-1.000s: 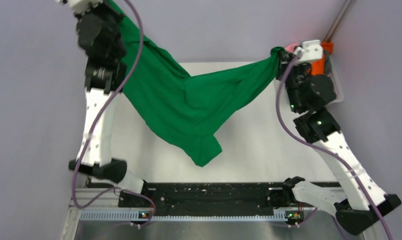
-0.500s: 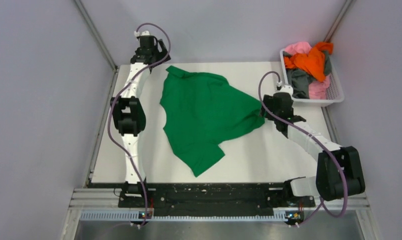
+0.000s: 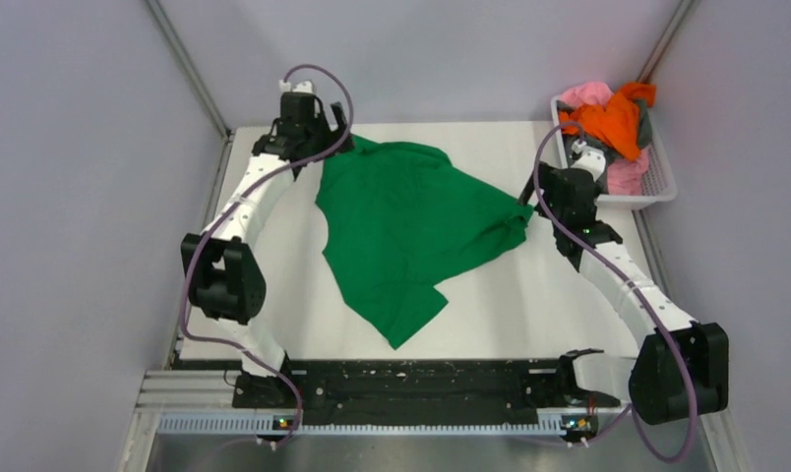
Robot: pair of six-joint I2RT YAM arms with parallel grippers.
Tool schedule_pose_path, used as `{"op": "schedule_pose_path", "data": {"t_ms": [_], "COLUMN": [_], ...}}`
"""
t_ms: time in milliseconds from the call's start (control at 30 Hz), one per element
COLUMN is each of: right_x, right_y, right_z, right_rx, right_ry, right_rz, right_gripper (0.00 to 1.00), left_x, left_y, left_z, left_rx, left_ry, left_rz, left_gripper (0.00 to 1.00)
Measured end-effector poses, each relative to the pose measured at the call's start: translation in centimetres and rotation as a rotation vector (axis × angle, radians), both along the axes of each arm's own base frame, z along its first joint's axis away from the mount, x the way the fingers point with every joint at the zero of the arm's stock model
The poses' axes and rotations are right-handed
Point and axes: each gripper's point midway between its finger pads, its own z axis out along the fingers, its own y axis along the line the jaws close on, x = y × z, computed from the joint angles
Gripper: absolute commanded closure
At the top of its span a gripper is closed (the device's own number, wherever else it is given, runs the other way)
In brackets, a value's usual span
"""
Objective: Fold and stack the t-shirts
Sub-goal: Flatten out the tshirt
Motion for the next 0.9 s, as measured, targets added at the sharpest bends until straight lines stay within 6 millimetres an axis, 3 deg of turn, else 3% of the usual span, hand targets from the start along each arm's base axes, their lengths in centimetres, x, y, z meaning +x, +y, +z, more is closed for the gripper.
{"op": "schedule_pose_path", "data": {"t_ms": [67,233,333,467,633,767,900], "right_x": [0.2,1.3,2.7,4.8,5.7,6.1,6.1], "right_y": [0.6,2.6,3.3,3.8,3.7,3.4,2.9], "right_z": [1.1,2.7,2.8,2.0,0.8,1.2,1.2], "right_rx": [0.017,0.067,0.075,0.072,0.046,0.026,0.010], "right_ry": [-0.025,-0.055,-0.043,-0.008,0.034,0.030,0.033], "right_rz": [0.028,0.120,0.142,0.151,0.149,0.134,0.117], "right_gripper": [0.01,0.01,0.01,0.01,0.01,0.01,0.01], "left_x": [-3.9,-14.4,-21.2,-28.6,-33.9,-36.6,-38.7], "left_y": [-3.0,-10.9,-12.9,-14.2,-15.8,-16.0,-16.1], "left_z": [-1.5,-8.7,-12.7,-15.1,-16.8,-19.3,-20.5], "left_rx": [0.006,-0.015,0.013,0.077,0.150,0.228,0.284], "left_ry": [0.050,0.277,0.458,0.611,0.732,0.849,0.893], "left_rz": [-0.085,-0.394,-0.537,-0.648,-0.676,-0.628,-0.588], "left_gripper": [0.01,0.08,0.08,0.17,0.26,0.26,0.30]}}
